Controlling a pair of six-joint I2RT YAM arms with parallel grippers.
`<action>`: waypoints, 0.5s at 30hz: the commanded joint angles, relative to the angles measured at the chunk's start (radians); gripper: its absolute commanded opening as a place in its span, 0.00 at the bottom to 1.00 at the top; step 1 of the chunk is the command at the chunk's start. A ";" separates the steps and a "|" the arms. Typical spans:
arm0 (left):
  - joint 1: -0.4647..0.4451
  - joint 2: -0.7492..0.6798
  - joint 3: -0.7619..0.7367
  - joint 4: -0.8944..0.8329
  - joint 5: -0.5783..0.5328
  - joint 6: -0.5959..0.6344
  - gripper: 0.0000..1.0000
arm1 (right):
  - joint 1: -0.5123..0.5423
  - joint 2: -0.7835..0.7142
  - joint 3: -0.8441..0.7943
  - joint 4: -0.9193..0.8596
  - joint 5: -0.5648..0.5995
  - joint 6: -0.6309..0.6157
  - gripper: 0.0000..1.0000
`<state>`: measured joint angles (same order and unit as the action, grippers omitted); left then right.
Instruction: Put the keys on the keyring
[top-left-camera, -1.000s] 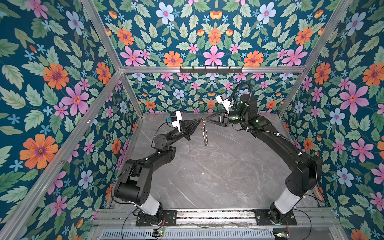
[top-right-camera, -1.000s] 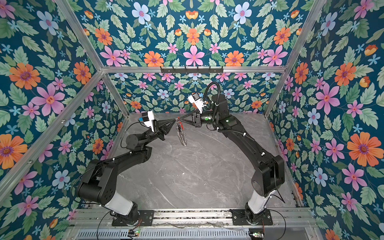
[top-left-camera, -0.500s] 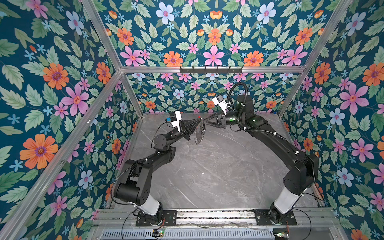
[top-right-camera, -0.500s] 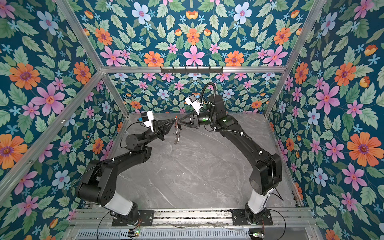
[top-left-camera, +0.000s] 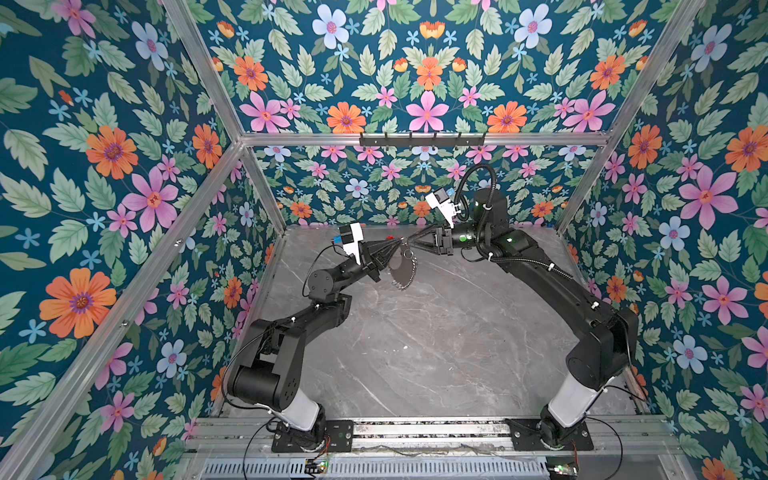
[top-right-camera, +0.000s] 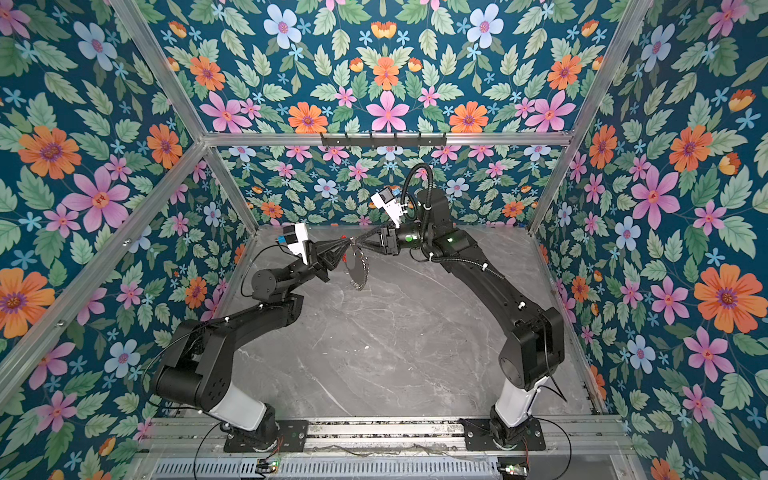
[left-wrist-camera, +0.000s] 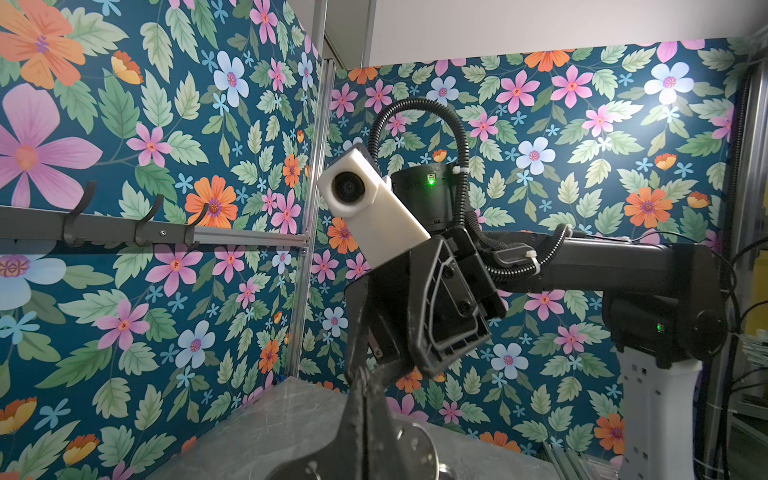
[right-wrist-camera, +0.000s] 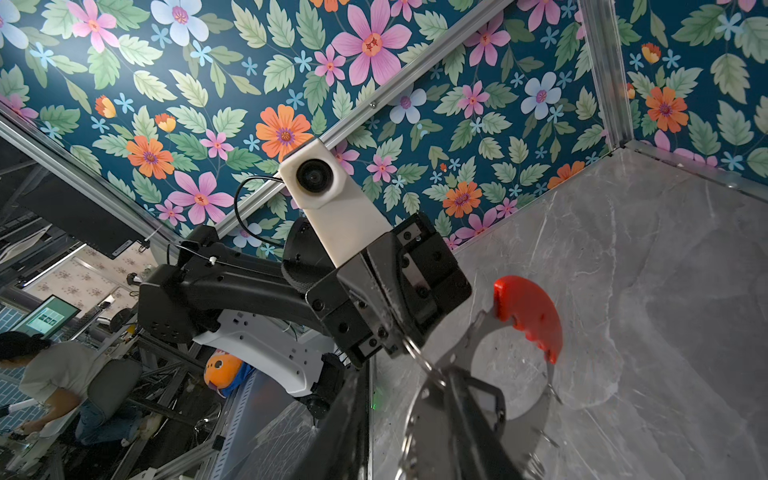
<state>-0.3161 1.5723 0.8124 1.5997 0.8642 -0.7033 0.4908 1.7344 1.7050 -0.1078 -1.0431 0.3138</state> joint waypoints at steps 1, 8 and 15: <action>-0.001 -0.003 0.004 0.071 0.002 -0.002 0.00 | -0.001 -0.004 0.010 0.011 -0.004 -0.012 0.32; -0.001 0.000 0.010 0.070 0.003 -0.007 0.00 | 0.006 0.010 0.023 0.004 -0.017 -0.012 0.19; -0.002 -0.002 0.010 0.071 0.002 -0.009 0.00 | 0.011 0.019 0.030 -0.012 -0.018 -0.025 0.18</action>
<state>-0.3180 1.5726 0.8158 1.6005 0.8680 -0.7063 0.5007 1.7515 1.7267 -0.1131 -1.0470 0.3073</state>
